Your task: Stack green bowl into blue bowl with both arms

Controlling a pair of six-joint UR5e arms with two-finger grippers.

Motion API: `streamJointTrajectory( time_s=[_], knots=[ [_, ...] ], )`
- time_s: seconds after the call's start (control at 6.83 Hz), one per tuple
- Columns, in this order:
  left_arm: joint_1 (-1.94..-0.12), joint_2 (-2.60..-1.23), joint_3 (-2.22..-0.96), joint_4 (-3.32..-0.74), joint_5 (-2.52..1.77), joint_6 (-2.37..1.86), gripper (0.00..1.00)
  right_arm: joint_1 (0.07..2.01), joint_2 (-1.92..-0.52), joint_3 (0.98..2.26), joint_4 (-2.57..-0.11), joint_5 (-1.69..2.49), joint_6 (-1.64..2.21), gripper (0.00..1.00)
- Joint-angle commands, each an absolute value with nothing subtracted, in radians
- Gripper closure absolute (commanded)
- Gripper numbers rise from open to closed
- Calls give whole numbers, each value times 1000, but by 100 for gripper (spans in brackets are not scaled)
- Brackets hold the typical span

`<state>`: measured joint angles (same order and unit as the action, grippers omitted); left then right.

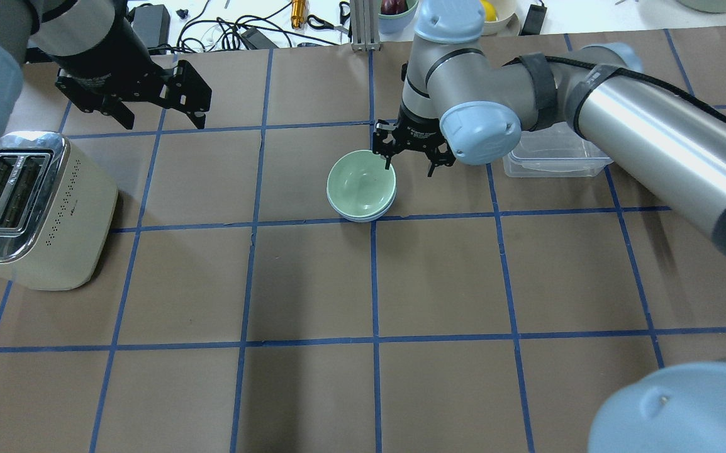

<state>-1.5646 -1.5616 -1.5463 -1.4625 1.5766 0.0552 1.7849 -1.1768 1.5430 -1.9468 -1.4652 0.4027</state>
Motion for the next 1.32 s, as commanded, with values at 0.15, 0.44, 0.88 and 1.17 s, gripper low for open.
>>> streamJointTrajectory(
  time_s=[0.15, 0.44, 0.88, 1.17],
  knots=[
    [-1565, -1562, -1546, -1462, 1577, 55, 0, 1729, -1298, 1360, -1647, -1545, 347, 0],
    [-1565, -1562, -1546, -1462, 1575, 55, 0, 1729, -1334, 1276, -1543, -1548, 263, 0],
    [-1565, -1562, -1546, -1462, 1575, 54, 0, 1720, -1501, 1496, -1587, -1563, 225, 0],
    [-1565, -1562, -1546, -1462, 1575, 52, 0, 1720, -1595, 1604, -1623, -1569, 224, 0]
  ],
)
